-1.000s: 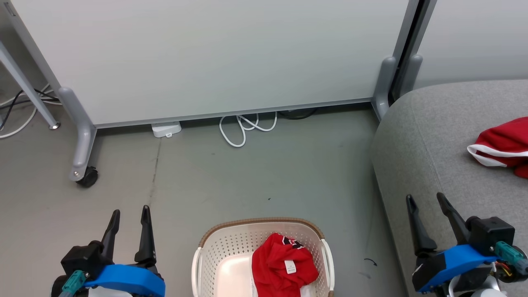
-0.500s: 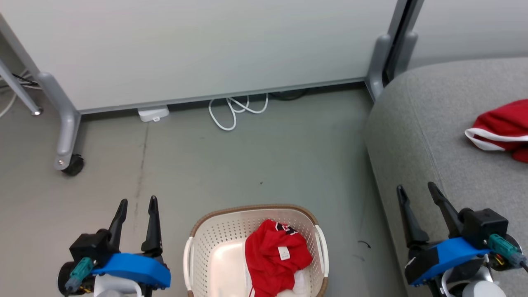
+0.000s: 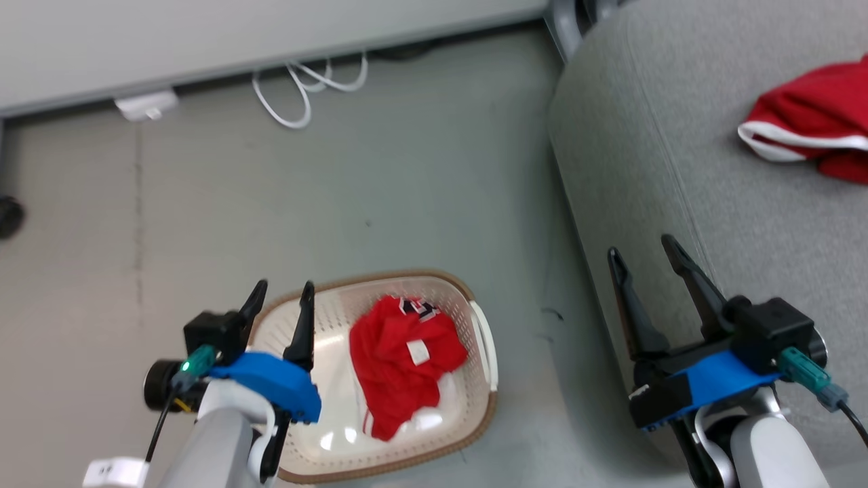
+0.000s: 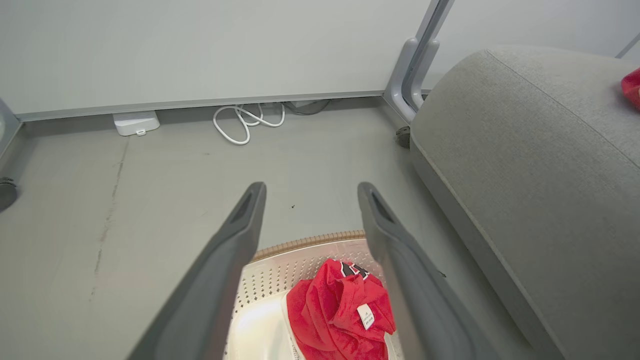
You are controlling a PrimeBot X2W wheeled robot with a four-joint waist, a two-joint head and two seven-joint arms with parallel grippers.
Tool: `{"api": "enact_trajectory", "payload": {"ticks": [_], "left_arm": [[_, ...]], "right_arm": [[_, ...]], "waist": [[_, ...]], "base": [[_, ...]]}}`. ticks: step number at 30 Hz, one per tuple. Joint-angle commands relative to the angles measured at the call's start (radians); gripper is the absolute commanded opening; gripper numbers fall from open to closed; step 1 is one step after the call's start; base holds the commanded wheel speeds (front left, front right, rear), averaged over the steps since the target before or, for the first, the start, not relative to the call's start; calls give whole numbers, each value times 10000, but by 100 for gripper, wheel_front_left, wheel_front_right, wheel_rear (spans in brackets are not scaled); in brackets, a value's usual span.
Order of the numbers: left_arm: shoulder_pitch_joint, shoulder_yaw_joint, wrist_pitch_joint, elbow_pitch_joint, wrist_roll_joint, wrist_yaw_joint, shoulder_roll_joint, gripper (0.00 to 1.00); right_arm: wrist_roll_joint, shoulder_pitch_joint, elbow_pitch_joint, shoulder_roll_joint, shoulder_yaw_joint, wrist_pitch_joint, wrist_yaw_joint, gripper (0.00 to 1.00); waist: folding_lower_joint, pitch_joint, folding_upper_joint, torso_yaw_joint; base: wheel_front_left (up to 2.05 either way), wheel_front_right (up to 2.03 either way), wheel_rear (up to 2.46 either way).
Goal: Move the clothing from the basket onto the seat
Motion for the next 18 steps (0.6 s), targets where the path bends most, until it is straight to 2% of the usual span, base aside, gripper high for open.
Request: {"api": "enact_trajectory", "payload": {"ticks": [1,7,11,18], "left_arm": [[-415,-154,59,258,66,-32,23,100],[-1446,-1079,297,1278,-110,-41,138,100],[-2255,-1864,626,2152,-617,-40,259,100],[-3065,-2728,1170,3182,-1054,-40,507,100]], "right_arm": [[-10,-216,-78,5,120,-45,5,100],[128,-578,-176,6,437,-212,5,100],[214,-822,-140,8,596,-421,5,100],[464,-1105,14,7,760,-735,5,100]], "waist": [[-1,1035,0,-686],[-1,2069,0,-1158],[-1,2834,0,-1453],[-1,3763,0,-1669]], "base": [[0,0,0],[0,0,0],[0,0,0],[0,0,0]]}}
